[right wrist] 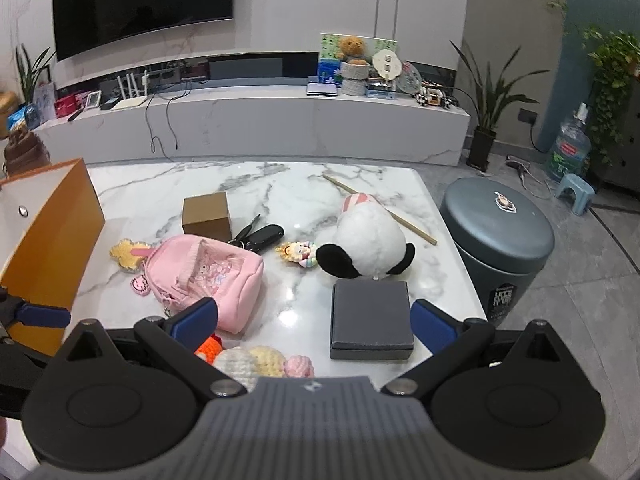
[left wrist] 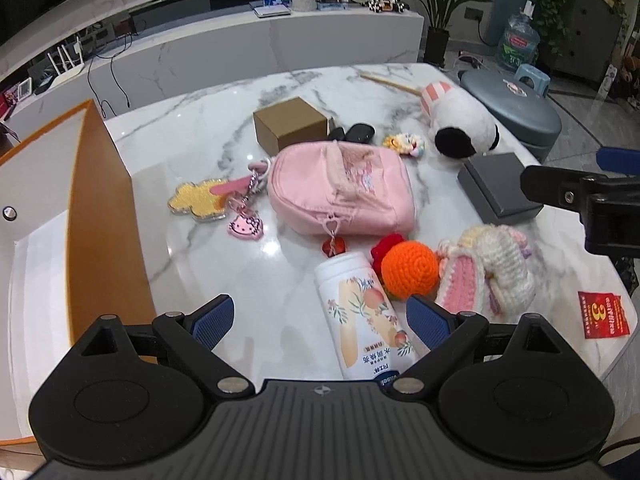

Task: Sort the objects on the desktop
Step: 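Move both tools toward the table objects, then grasp the dark grey box with the right tool while the left tool approaches the white lotion bottle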

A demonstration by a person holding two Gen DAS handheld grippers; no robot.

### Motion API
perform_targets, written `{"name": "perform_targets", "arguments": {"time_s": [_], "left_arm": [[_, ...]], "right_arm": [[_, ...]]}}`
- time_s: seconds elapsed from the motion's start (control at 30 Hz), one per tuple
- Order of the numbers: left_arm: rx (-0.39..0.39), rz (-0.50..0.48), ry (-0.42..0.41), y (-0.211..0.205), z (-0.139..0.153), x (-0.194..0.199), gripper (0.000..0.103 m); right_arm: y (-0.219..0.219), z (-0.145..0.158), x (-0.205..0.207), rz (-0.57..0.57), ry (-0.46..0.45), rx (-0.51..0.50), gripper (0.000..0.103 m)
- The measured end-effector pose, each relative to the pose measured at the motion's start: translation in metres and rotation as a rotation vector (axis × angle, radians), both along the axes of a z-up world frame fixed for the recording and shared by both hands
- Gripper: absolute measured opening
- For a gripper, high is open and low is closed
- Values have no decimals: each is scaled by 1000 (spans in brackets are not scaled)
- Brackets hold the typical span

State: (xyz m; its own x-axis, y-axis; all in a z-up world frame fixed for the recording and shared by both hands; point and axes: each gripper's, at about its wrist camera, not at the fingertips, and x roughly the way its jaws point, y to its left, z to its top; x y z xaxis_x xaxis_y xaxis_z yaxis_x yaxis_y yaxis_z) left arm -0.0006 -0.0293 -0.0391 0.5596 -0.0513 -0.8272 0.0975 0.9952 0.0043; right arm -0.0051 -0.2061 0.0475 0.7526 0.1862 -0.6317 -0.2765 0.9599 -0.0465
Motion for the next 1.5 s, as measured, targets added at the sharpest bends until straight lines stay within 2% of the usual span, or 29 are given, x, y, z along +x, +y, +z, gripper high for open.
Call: {"name": "perform_targets", "arguments": {"time_s": [0.17,0.37,0.63,0.87,0.97,1.1,1.2,1.23,1.27,1.37,1.5], "left_arm": [[-13,-6,49,1,-11,4,103],[4,-14,74,-2,-22,6,103],[4,-3,105,-5,-38,15,103],[-3,26,107,-10,-47,28,103],[-36,48,115,-9,-52,35,103],[-37,68,87,-7,-53,39,103],[-25,68,77,-7,-54,39,103],[-21,65,78,-7,-54,39,103],[-13,64,83,-8,-54,38,103],[-8,58,99,-8,-56,36,103],[-19,73,52,-7,-58,29,103]], "right_arm": [[-10,-16,22,-22,39,-2,102],[-26,-34,50,-81,133,57,102],[-17,-64,72,-98,137,-67,102],[-16,-78,86,-97,177,-57,102],[-15,-84,90,-97,192,-61,102],[-20,-89,95,-100,204,-52,102],[-24,-92,98,-97,234,-28,98],[-25,-93,100,-92,249,-18,89],[-25,-94,101,-89,257,-20,86],[-24,-93,100,-76,245,-37,83],[-26,-93,101,-66,242,-34,80]]}}
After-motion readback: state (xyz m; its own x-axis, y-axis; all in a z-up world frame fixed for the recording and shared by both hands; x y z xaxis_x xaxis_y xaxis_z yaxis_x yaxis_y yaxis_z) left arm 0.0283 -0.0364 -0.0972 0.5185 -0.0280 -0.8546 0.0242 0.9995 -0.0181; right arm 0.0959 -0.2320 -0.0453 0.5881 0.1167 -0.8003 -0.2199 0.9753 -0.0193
